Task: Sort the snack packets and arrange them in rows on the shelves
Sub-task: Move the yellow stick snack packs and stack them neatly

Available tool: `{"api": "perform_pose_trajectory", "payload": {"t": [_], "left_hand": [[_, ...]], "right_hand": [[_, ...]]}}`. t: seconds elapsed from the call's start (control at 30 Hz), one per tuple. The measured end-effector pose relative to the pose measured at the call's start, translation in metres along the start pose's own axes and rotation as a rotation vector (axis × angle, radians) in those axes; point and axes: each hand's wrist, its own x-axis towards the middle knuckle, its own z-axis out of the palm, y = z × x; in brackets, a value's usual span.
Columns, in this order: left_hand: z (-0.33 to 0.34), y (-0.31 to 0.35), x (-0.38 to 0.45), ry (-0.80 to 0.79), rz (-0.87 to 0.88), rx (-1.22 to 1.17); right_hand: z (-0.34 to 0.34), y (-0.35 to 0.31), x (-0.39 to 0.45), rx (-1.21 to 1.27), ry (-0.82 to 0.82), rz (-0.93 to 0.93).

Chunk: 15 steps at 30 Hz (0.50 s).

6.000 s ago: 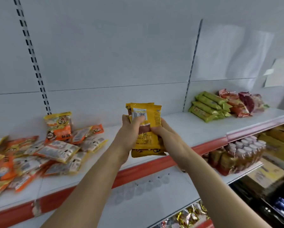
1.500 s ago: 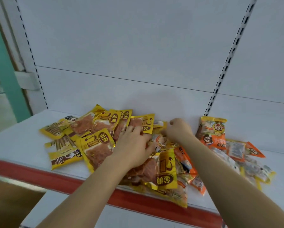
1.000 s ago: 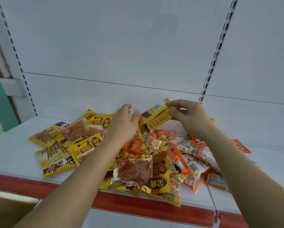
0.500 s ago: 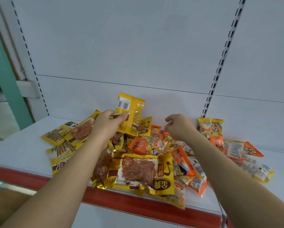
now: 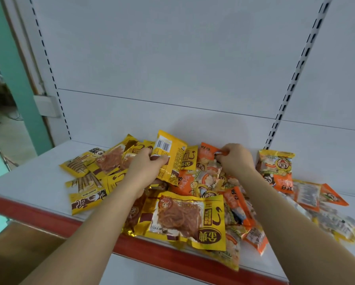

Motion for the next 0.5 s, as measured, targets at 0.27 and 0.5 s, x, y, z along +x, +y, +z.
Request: {"api": "perform_pose_trajectory", "payload": {"t": [0.27, 0.5], "left_hand": [[-0.002, -0.003, 0.001, 0.037, -0.075, -0.118], [-0.052, -0.019, 0.008, 0.193, -0.077, -0.108]], "right_hand": [[0.012, -0.017, -0.008, -0.206, 0.085, -0.208], [0.044, -0.073, -0.032, -0.401, -0.259, -0.621]]}}
